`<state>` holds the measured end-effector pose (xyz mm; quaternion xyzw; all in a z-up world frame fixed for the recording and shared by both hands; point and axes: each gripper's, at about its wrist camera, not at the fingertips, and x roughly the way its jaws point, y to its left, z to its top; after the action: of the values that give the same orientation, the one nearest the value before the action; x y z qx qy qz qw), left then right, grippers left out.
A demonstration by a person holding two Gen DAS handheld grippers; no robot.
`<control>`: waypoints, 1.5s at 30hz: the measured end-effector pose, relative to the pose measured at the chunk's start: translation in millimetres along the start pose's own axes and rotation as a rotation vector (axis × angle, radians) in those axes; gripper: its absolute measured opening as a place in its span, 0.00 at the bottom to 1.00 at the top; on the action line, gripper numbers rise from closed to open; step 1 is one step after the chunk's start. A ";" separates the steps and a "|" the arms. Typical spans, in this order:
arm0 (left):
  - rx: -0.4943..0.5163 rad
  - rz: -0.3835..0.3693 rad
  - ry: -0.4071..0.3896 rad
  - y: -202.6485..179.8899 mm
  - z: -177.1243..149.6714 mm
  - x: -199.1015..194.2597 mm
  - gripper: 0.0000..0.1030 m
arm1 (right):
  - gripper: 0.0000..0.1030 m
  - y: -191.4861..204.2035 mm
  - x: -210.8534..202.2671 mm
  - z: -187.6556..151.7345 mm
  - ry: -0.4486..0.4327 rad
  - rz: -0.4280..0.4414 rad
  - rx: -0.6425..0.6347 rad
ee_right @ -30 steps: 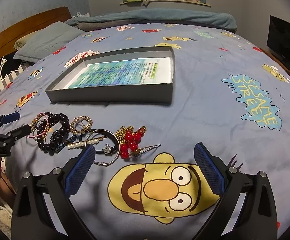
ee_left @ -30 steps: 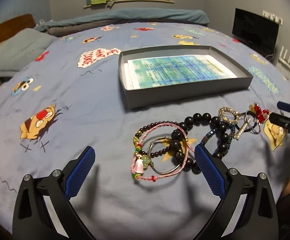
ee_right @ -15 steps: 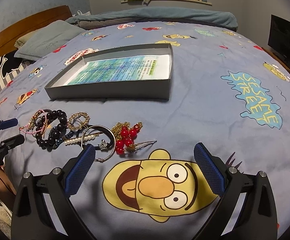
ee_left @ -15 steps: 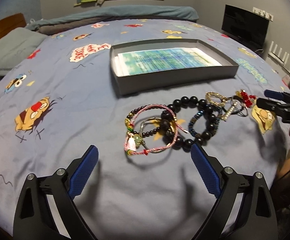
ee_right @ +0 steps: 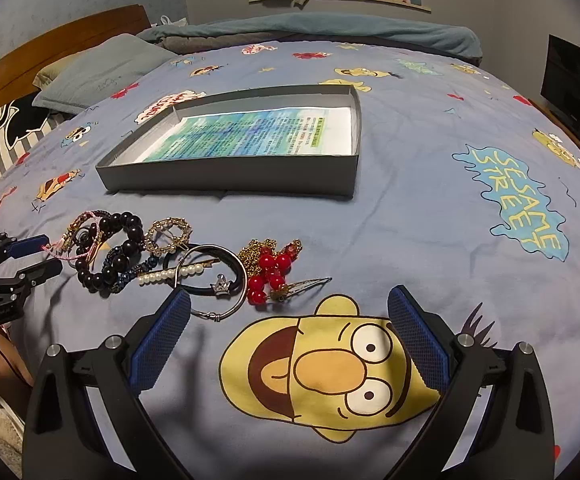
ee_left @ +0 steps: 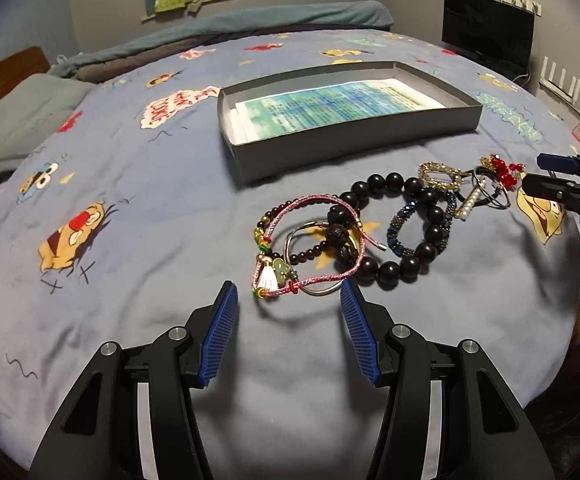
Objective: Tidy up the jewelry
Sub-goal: 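Grasp the pink string bracelet with the left tool while the right tool grasps the red-bead pendant, then carry both items into the grey tray and open both tools to release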
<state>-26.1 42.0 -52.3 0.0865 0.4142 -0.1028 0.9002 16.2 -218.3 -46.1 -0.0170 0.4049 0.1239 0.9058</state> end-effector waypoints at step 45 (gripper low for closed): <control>-0.021 -0.030 -0.075 8.1 26.7 6.5 0.05 | 0.30 -17.4 8.6 5.8 0.004 0.067 0.149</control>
<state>-0.4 42.6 -39.6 0.0672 0.3825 -0.1150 0.9143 30.1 -232.6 -49.8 0.0638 0.4152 0.1237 0.8990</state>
